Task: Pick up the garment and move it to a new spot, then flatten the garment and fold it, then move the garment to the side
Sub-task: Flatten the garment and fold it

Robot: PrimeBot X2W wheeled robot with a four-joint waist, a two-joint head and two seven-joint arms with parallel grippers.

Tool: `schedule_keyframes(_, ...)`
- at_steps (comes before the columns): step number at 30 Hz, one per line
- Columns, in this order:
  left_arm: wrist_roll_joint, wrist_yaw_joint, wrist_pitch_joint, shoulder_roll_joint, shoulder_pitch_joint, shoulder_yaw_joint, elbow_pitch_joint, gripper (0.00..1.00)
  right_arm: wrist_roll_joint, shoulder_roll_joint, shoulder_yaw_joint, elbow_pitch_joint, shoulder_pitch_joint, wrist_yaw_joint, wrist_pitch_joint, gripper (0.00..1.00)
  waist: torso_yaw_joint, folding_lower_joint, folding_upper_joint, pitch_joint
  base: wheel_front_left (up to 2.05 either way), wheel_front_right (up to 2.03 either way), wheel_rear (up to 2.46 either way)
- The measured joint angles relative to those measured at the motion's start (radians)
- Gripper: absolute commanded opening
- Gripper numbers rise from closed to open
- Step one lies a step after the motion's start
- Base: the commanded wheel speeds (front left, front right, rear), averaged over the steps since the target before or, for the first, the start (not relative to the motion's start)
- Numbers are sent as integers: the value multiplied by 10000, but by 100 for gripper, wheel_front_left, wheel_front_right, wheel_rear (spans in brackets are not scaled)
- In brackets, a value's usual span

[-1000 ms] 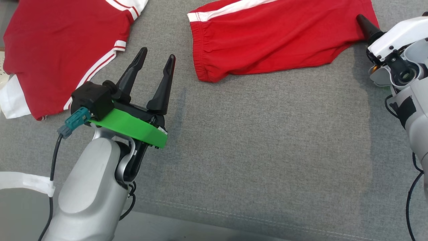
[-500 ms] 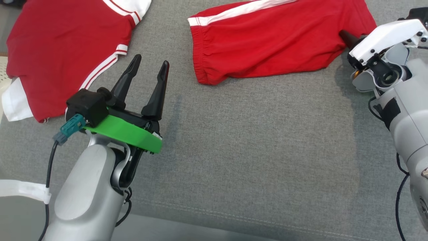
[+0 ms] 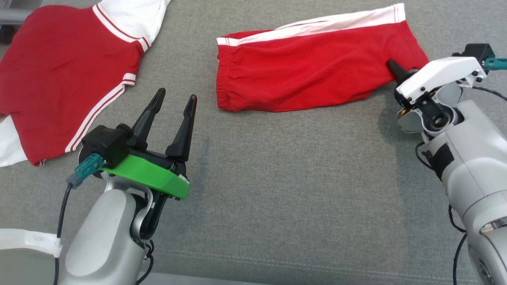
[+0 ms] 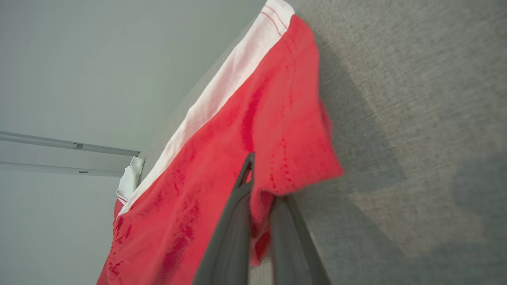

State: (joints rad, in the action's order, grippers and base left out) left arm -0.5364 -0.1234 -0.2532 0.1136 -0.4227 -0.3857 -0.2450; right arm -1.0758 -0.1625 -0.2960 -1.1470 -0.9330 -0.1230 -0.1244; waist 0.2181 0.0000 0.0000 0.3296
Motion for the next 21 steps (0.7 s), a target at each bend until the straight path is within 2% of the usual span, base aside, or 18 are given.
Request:
schedule_keyframes(8,33,2,0,117,450,38,-65,100,-364,357,-82,763,1096,0,96,0,-498,0,0,-594,0,0,0)
schedule_keyframes(21,27,148,0,270,1137,192,12,100,-738,351,-382,1820,2528,0,196,0,-1482,0,0,-1304,0,0,0)
